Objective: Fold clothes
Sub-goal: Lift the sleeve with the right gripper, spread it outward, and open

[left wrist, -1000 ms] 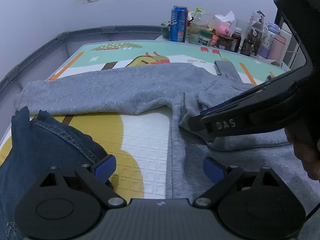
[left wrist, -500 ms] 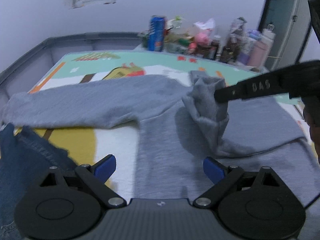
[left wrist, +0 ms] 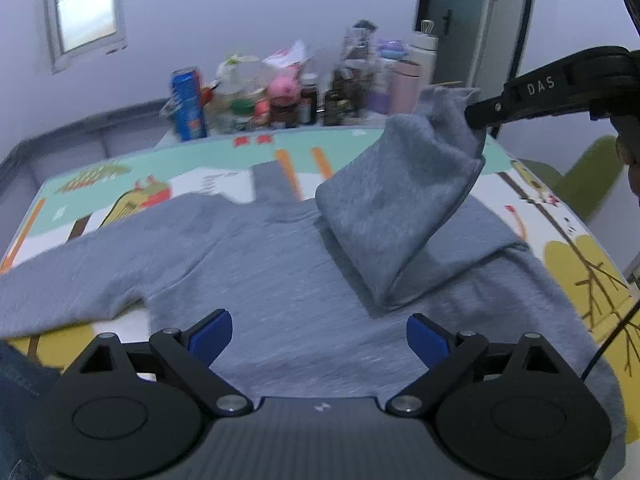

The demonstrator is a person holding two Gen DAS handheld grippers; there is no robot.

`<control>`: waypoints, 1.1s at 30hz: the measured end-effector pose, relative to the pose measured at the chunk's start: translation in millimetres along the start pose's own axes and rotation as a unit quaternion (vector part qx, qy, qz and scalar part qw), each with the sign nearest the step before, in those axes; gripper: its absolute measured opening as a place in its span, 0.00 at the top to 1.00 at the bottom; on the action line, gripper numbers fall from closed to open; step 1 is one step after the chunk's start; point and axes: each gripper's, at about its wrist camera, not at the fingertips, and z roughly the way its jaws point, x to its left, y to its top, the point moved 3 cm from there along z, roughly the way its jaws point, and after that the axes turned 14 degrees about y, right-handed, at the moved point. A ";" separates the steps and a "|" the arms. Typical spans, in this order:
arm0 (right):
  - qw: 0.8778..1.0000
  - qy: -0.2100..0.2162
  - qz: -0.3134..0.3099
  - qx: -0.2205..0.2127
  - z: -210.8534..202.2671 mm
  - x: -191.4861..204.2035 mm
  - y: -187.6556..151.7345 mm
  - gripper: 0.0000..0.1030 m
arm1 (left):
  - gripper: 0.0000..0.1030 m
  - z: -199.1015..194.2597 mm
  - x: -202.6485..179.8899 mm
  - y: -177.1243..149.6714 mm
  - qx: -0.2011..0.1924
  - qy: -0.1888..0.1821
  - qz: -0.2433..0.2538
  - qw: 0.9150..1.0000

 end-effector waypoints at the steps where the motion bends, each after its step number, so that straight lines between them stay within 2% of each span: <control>1: 1.000 -0.010 0.004 -0.006 -7.3 -7.5 2.2 0.95 | 0.06 -2.5 -8.3 2.3 -0.002 -0.002 0.006 1.000; 8: 0.997 -0.059 0.029 -0.031 -58.6 -88.0 0.6 0.95 | 0.06 -12.9 -68.6 12.5 0.001 0.004 0.024 1.000; 18: 0.992 -0.100 0.066 -0.044 -122.8 -222.5 -36.4 0.95 | 0.06 -11.9 -156.1 19.6 0.031 -0.007 0.018 0.999; 26: 0.980 -0.155 0.109 -0.067 -174.8 -333.1 -68.6 0.95 | 0.06 -12.8 -198.3 22.3 0.050 -0.003 0.031 0.998; 29: 0.973 -0.176 0.128 -0.076 -194.4 -370.2 -81.8 0.98 | 0.06 -12.9 -208.5 23.8 0.055 0.004 0.034 0.998; 33: 0.969 -0.179 0.152 -0.076 -215.4 -409.6 -99.8 0.98 | 0.06 -11.5 -223.9 26.3 0.060 0.006 0.038 0.997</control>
